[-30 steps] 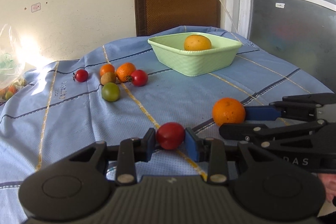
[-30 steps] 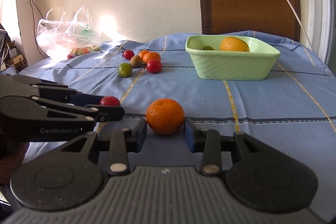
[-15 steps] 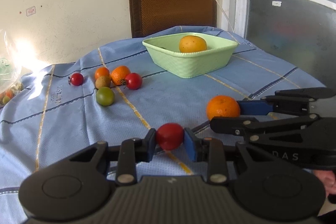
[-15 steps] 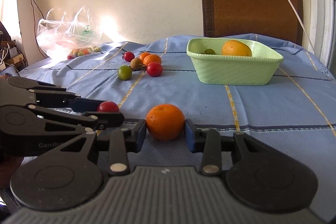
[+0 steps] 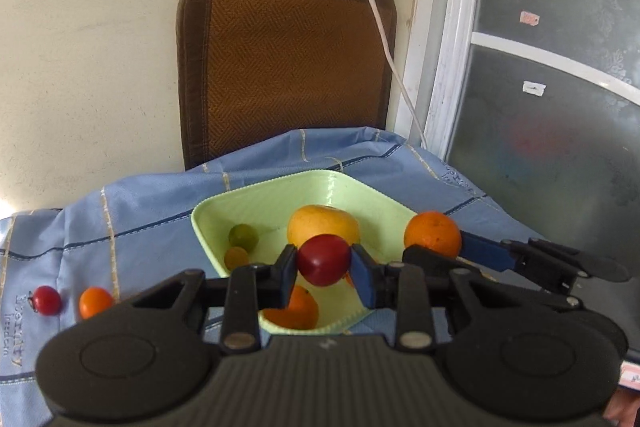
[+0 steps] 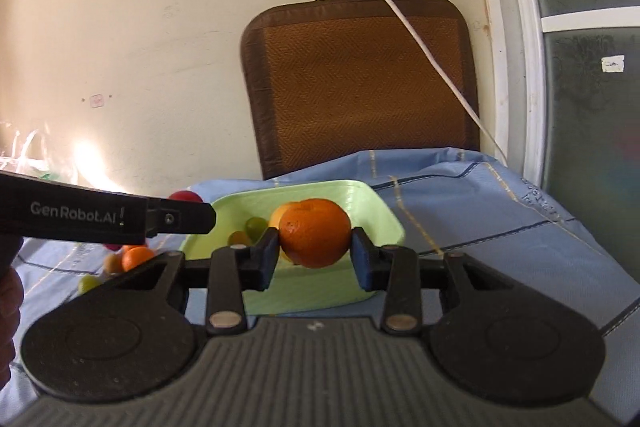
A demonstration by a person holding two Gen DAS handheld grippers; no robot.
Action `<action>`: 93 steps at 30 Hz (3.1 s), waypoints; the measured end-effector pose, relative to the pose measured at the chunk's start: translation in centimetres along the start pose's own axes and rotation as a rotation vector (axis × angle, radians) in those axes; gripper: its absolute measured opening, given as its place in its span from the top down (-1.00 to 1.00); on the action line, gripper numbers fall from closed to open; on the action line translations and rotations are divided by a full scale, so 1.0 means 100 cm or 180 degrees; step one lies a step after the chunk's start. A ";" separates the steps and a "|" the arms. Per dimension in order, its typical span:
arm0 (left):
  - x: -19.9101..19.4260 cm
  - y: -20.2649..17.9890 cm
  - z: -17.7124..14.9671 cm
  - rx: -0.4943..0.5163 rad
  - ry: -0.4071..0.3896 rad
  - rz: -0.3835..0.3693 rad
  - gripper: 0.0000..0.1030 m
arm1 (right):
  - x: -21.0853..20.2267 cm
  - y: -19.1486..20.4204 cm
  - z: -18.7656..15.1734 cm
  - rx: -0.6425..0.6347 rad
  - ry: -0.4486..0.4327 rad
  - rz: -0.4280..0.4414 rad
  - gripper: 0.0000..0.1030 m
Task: Organize fruits
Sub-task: 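Carry the red tomato with the left tool into the bowl while the right tool releases the mandarin there, then grasp a green tomato with the left tool while the right tool grasps a red tomato, then carry both tomatoes over the green bowl and open both tools to drop them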
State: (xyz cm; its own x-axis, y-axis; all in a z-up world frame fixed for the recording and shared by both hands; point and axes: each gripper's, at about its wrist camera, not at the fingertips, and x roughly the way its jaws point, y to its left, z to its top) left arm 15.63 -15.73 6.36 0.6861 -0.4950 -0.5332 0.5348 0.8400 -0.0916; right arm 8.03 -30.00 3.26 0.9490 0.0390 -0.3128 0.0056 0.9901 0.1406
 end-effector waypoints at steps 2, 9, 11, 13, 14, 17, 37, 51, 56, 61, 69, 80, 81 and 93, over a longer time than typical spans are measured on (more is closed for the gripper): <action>0.013 0.001 -0.002 -0.0026 0.0073 0.0022 0.46 | 0.010 -0.005 -0.001 -0.0017 0.0017 -0.0084 0.20; 0.020 0.013 -0.006 -0.0208 0.0159 0.0046 0.26 | 0.016 -0.008 -0.005 -0.0071 -0.0065 -0.0153 0.17; 0.007 0.019 -0.005 -0.0278 0.0063 0.0016 0.22 | 0.016 -0.009 -0.005 -0.0037 -0.0058 -0.0140 0.17; -0.014 0.031 -0.006 -0.0387 -0.0059 -0.0001 0.21 | 0.014 -0.010 -0.004 -0.0015 -0.0099 -0.0155 0.17; -0.029 0.040 -0.008 -0.0468 -0.0144 0.0010 0.20 | 0.013 -0.010 -0.005 -0.0008 -0.0117 -0.0165 0.17; -0.072 0.077 -0.022 -0.0734 -0.0331 0.0201 0.19 | 0.002 -0.008 -0.005 0.0071 -0.0211 -0.0149 0.19; -0.106 0.114 -0.099 -0.0436 -0.0074 0.0774 -0.01 | 0.047 0.122 -0.009 -0.0381 0.0763 0.1083 0.33; -0.090 0.100 -0.091 -0.0124 0.0024 0.0747 -0.02 | 0.062 0.125 -0.014 -0.0573 0.0861 0.0890 0.44; -0.076 0.095 -0.086 -0.0010 0.0120 0.0740 -0.02 | 0.033 0.109 -0.014 -0.0470 0.0688 0.0892 0.46; -0.053 0.098 -0.079 -0.0050 0.0301 0.0804 0.36 | -0.002 0.091 -0.025 -0.0433 0.0594 0.0839 0.59; -0.073 0.087 -0.090 -0.0142 0.0254 0.0683 0.44 | -0.012 0.088 -0.033 -0.0541 0.0594 0.0871 0.31; -0.097 0.062 -0.110 -0.0168 0.0253 0.0520 0.44 | -0.011 0.086 -0.039 -0.0400 0.0819 0.1037 0.19; -0.098 0.062 -0.110 -0.0181 0.0251 0.0510 0.44 | -0.011 0.086 -0.039 -0.0396 0.0831 0.1032 0.30; -0.094 0.045 -0.055 -0.0207 -0.0065 0.0135 0.44 | -0.035 0.060 -0.025 -0.0249 0.0271 0.0731 0.38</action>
State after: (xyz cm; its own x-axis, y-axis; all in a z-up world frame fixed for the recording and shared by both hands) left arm 8.87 -6.06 6.34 0.7177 -0.4626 -0.5205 0.4724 0.8726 -0.1242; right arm 3.95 -23.90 2.87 0.8927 0.2719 -0.3594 -0.2345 0.9613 0.1450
